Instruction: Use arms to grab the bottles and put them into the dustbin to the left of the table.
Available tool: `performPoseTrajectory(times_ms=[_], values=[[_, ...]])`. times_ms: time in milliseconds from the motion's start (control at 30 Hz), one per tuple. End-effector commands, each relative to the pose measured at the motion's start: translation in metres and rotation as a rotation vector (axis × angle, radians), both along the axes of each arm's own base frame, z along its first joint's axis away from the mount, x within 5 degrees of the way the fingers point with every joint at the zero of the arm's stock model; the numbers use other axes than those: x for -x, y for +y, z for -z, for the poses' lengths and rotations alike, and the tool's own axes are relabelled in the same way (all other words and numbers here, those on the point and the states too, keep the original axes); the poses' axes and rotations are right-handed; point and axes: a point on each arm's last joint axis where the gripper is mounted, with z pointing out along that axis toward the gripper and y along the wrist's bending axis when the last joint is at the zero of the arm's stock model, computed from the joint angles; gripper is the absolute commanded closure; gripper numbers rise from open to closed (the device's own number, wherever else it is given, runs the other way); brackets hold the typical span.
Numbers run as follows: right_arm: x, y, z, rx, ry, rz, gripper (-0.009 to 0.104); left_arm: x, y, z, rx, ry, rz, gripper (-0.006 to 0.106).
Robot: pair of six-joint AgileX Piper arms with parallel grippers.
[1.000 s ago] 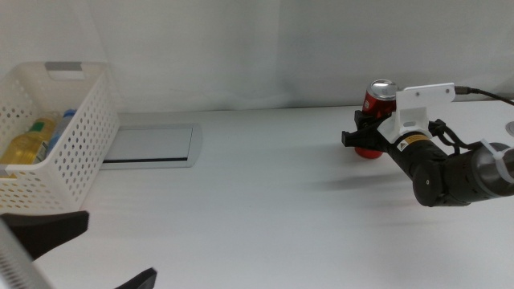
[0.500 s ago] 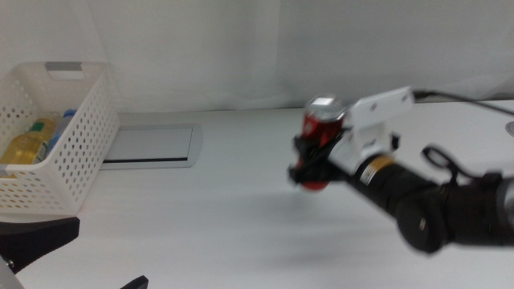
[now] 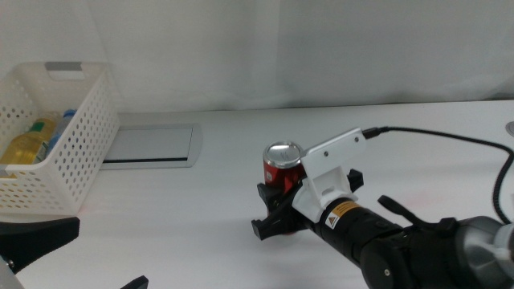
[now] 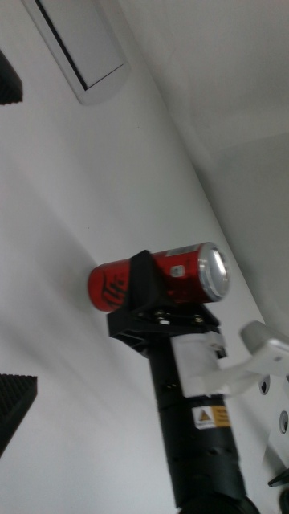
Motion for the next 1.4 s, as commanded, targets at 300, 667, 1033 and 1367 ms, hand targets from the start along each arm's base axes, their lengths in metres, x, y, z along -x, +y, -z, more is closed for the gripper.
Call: performPoseTrajectory(times_ms=[300,667,1033,1367], values=[[-0.004,0.002,0.014,-0.053,-0.003,0.051,0.097,0.001,-0.001,0.0,0.02,0.005,0.005,0.014],[0.002,0.004,0.021,-0.018,0.077,0.005,0.077,0.001,-0.001,-0.001,0.028,-0.006,0.005,0.014],[0.005,0.004,0.024,0.017,0.121,-0.02,-0.008,0.001,-0.001,-0.001,0.025,-0.002,0.005,0.014],[0.014,-0.003,-0.002,0.072,0.167,-0.056,-0.008,0.001,-0.001,-0.001,0.025,-0.002,0.005,0.014]])
